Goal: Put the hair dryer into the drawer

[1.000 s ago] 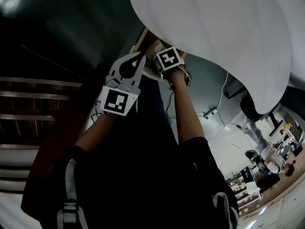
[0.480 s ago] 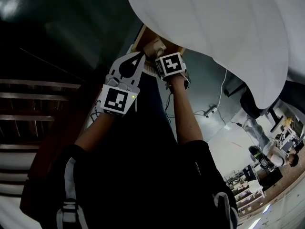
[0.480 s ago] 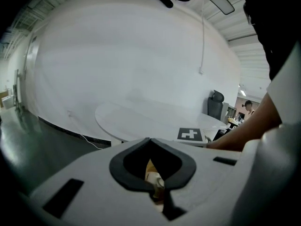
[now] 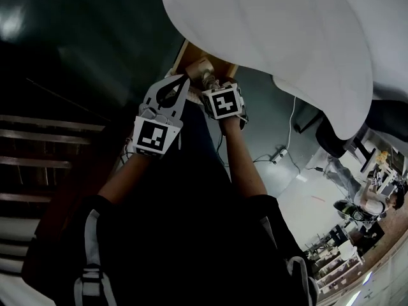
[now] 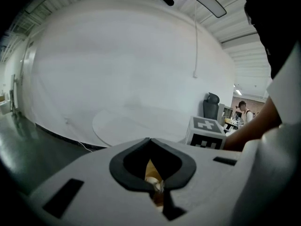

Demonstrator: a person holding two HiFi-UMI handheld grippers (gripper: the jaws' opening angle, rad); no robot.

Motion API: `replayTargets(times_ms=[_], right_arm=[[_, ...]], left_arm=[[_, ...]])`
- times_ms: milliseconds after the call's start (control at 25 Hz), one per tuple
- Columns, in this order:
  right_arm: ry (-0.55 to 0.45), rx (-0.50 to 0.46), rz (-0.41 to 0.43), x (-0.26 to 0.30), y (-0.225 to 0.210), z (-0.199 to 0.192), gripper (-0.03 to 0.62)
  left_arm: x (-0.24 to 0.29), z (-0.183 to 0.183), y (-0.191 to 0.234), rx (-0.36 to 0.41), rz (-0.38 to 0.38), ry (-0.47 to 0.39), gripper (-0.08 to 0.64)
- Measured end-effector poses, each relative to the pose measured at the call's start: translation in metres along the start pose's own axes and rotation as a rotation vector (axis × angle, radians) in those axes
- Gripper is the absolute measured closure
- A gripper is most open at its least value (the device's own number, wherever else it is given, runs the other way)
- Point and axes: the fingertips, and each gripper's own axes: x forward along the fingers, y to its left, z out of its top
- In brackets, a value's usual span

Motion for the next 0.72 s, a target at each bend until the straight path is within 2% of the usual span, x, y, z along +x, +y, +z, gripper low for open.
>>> replayTargets(times_ms=[240,280,360,400,560,720], right_arm=[[-0.163,-0.044,-0.084,-0.061,0.008,0.032,0.225],[-0.198,-0.034,-0.090,-0.073,0.009,0.040,0.250],[-0.293,-0.026,-0.121,-0.101,0.010,0.055,0.436],[-0.344,-0.031,-0.142,-0.117,0.011,0.063,0.501],[-0.497,-0.048,-0.202,-0.166,0.014,0.080,0.556],[-0.633,-0.039,-0.272,-0.209,0.007,0.096,0.568]], left_arm=[[-0.006,0.032,-0.006,0.030,-0.009,-0.046,0.552],[-0.007,0.038,-0.007,0.039,-0.012,-0.056,0.552],[-0.012,0.052,-0.010,0.053,-0.017,-0.075,0.552],[-0.015,0.060,-0.011,0.061,-0.018,-0.088,0.552],[-0.028,0.095,-0.014,0.161,-0.021,-0.157,0.552],[-0.034,0.125,-0.021,0.194,-0.030,-0.212,0.552]])
